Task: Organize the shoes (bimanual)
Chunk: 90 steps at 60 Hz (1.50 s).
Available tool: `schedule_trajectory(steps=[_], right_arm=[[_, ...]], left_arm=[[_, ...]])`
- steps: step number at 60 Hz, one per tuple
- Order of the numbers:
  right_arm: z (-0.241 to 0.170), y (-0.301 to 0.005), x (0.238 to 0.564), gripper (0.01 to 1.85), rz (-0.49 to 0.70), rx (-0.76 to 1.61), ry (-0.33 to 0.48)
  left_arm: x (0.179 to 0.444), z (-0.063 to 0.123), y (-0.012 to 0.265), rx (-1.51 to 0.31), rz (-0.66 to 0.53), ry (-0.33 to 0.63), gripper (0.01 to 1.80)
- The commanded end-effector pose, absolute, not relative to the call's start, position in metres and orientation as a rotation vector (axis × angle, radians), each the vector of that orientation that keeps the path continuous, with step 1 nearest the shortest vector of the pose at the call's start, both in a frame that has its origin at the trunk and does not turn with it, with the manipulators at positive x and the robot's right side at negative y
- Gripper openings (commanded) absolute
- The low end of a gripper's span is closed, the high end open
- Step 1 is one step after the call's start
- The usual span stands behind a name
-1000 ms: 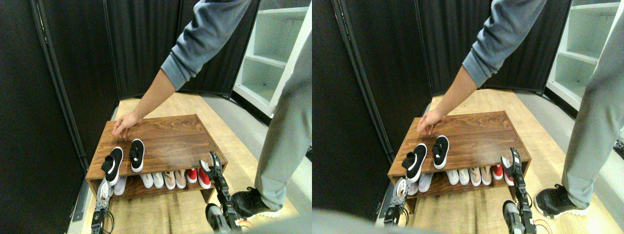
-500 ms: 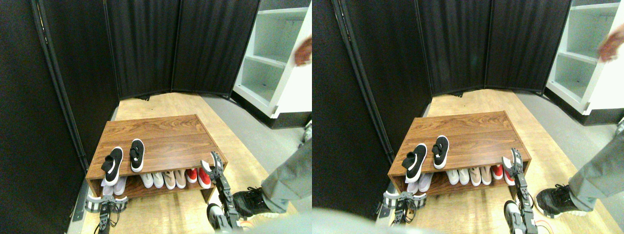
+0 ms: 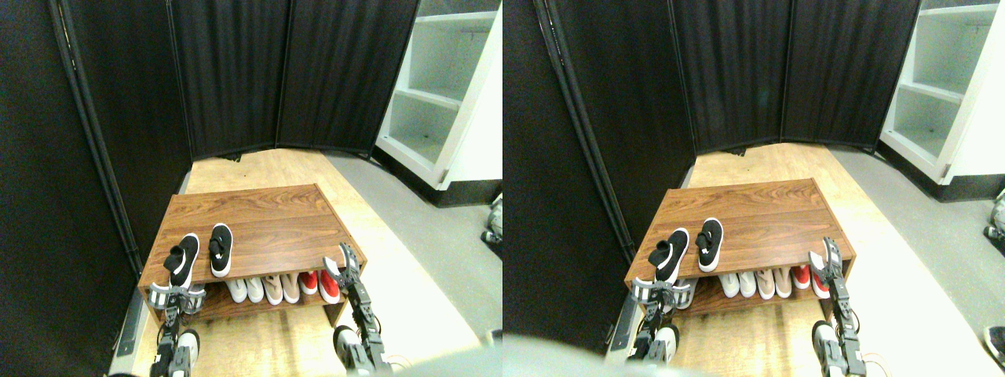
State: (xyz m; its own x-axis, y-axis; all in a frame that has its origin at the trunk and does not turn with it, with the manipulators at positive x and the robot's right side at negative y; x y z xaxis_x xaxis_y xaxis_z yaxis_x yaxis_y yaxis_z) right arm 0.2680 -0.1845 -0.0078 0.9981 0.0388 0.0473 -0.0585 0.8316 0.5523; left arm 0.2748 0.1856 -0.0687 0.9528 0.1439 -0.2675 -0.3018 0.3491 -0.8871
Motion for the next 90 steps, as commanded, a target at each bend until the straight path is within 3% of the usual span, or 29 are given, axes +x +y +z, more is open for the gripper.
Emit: schedule_trajectory(steps=[1,30,37,51,58,64,69,71,75,86,90], right_arm=[[0.0,-0.186,0.269,0.38,0.075,0.577,-0.091],[0.002,-0.184,0.27,0.39,0.057,0.576,-0.09],[0.002,-0.184,0.27,0.39,0.05,0.589,-0.091],[0.002,-0.185,0.27,0.39,0.054,0.59,-0.099],[0.001,-0.185,0.271,0.39,0.063,0.582,-0.104],[0.001,-0.184,0.272,0.39,0.07,0.582,-0.102],[0.002,-0.185,0.272,0.39,0.077,0.592,-0.109],[0.002,-0.185,0.272,0.4,0.074,0.588,-0.106],[0.002,-0.185,0.271,0.39,0.068,0.583,-0.1],[0.002,-0.186,0.27,0.4,0.071,0.602,-0.099],[0.002,-0.186,0.27,0.4,0.067,0.601,-0.1]], left_arm=[[0.286,-0.064,0.185,-1.162,0.264,0.136,1.56],[0.3,-0.067,0.182,-1.171,0.259,0.143,1.53],[0.283,-0.063,0.182,-1.187,0.237,0.154,1.53],[0.217,-0.046,0.183,-1.254,0.283,0.119,1.47],[0.208,-0.04,0.196,-1.182,0.258,0.097,1.45],[0.211,-0.033,0.214,-1.17,0.258,0.032,1.18],[0.215,-0.023,0.228,-1.086,0.283,-0.102,0.65],[0.218,-0.016,0.235,-1.0,0.285,-0.153,0.33],[0.225,-0.008,0.247,-0.927,0.218,-0.167,0.06],[0.248,0.012,0.266,-0.767,0.12,-0.156,0.01],[0.257,0.018,0.267,-0.735,0.14,-0.154,0.01]])
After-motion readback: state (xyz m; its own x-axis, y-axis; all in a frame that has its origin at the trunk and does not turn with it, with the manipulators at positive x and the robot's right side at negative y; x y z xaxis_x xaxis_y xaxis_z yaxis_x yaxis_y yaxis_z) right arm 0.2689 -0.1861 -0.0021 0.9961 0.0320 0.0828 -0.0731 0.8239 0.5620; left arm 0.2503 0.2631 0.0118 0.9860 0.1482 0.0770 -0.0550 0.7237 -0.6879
